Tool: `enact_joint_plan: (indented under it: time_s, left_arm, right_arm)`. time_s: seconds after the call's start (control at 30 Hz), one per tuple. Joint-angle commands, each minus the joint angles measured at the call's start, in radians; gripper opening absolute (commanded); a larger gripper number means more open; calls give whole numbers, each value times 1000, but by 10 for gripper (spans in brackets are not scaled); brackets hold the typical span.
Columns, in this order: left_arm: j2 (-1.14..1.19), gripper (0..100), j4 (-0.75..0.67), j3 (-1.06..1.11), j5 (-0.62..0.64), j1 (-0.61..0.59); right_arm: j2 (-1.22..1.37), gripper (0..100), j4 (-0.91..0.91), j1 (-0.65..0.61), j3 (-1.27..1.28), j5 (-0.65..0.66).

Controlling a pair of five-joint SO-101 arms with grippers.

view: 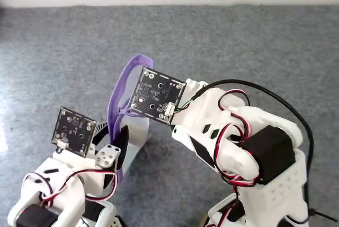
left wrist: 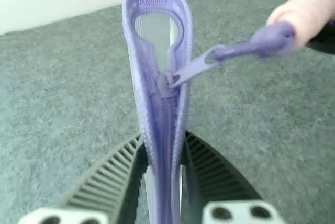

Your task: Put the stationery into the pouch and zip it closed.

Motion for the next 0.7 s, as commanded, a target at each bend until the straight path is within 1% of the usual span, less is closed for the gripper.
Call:
enact_joint_plan:
  time_s: [0.0, 0.07, 0.17, 0.43, 0.6, 0.67]
  left_arm:
    - [0, 91, -110, -44, -14, -2]
    - [-3, 91, -153, -1, -14, -3]
    - [-6, 91, -173, 59, -14, -6]
    - [-6, 91, -232, 51, -12, -2]
    - [-6, 93, -232, 53, -12, -8]
    - [-6, 121, -232, 51, -12, -9]
  right_arm:
    - [-5, 9, 24, -5, -43, -9]
    - [-5, 9, 24, -5, -43, -9]
    - [-8, 9, 24, -5, -43, -8]
    - [-12, 9, 45, -8, -40, -9]
    - [-33, 9, 44, -81, -44, -8]
    - [-45, 9, 42, -113, -48, -6]
